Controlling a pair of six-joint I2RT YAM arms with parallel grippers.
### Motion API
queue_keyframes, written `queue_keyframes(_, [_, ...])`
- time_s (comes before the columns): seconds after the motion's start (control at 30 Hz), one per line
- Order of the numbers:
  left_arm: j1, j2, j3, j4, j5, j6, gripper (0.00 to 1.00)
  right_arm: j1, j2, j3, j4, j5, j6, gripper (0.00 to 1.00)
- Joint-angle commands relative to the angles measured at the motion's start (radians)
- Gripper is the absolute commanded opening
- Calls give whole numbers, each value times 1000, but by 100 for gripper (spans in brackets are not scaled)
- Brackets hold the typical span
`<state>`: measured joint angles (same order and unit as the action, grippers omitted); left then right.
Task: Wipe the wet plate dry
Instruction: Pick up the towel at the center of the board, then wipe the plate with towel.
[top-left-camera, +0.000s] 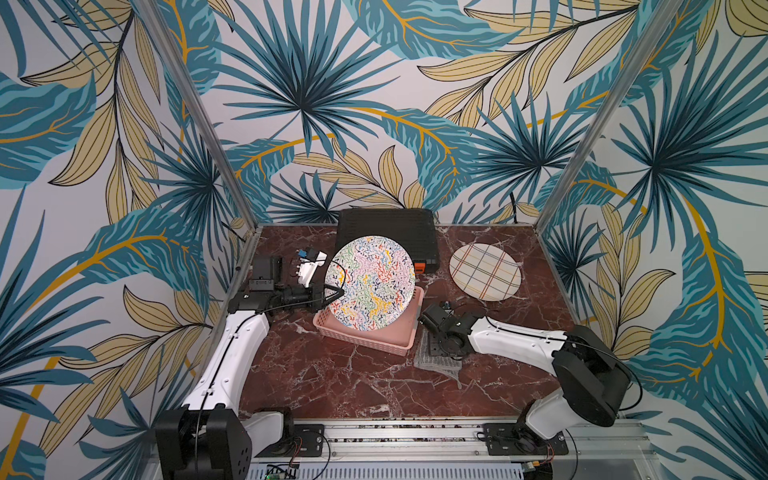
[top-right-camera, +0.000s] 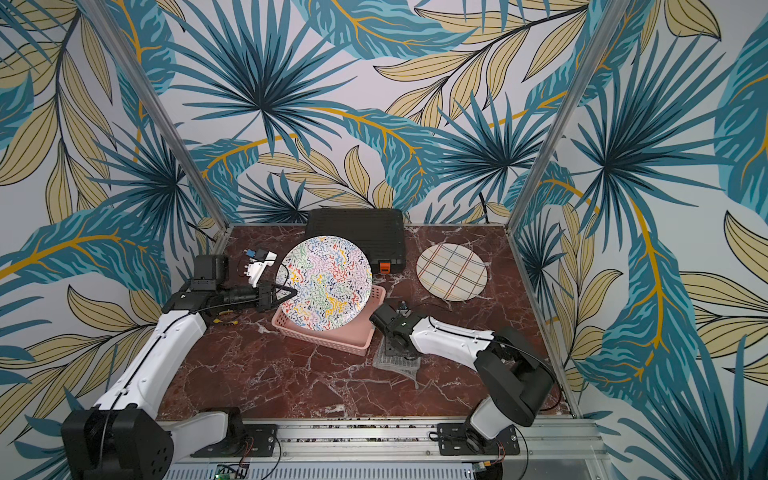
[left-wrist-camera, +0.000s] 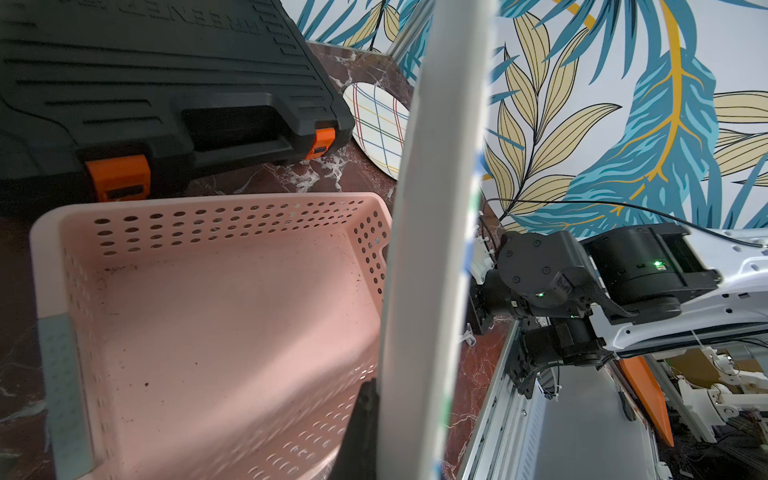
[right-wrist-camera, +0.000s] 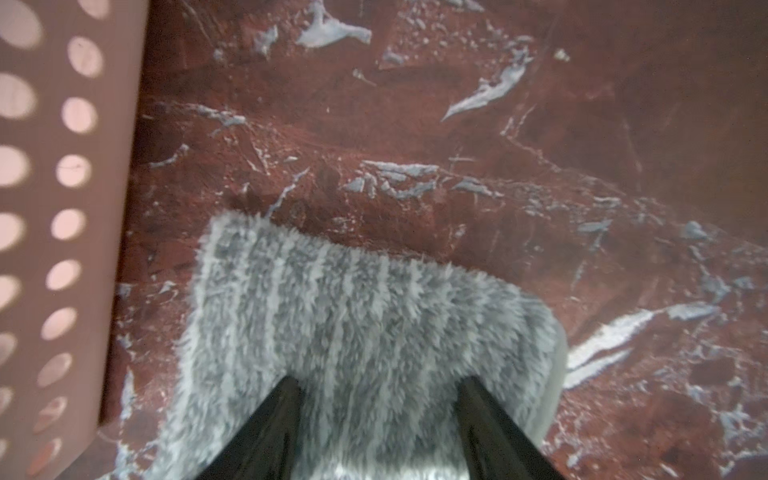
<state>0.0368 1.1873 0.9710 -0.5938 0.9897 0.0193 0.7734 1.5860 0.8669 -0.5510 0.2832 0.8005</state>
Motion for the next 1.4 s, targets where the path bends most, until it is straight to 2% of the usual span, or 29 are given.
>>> queue_keyframes(0.0, [0,-29,5,46,36,12,0,4,36,-32,70,2,25,61])
queue_keyframes(0.07, [1,-29,2,50,36,10,0,3,48,-48,78,10,45,52])
queue_keyframes(0.17, [0,-31,-2,53,31,10,0,3,14,-83,86,42,72,29])
queue_keyframes(0.3, [0,-32,-6,57,34,5,0,3,-143,-88,33,132,54,0])
queue_keyframes(0.5, [-1,-28,-5,62,65,8,0,2,-475,-35,-25,289,-120,0])
queue_keyframes(0.6, [-2,-31,0,52,74,19,0,3,-588,21,19,287,-241,0])
queue_keyframes(0.67, [-5,-39,-2,40,81,38,0,3,-600,91,64,228,-322,0])
queue_keyframes(0.73, [-8,-45,0,26,83,55,0,3,-553,189,87,133,-371,0])
queue_keyframes(0.87, [-23,-48,16,-21,70,97,0,20,-359,426,88,-25,-448,0])
queue_keyframes(0.97, [-42,-42,35,-56,51,135,0,75,-189,626,86,10,-497,0])
queue_keyframes(1.13, [-68,-36,56,-78,56,138,0,91,55,877,60,53,-467,0])
queue_keyframes(1.23, [-71,-30,67,-83,74,130,0,91,129,903,79,134,-431,0])
queue_keyframes(1.37, [-73,-20,83,-83,100,110,0,85,148,857,88,263,-399,0])
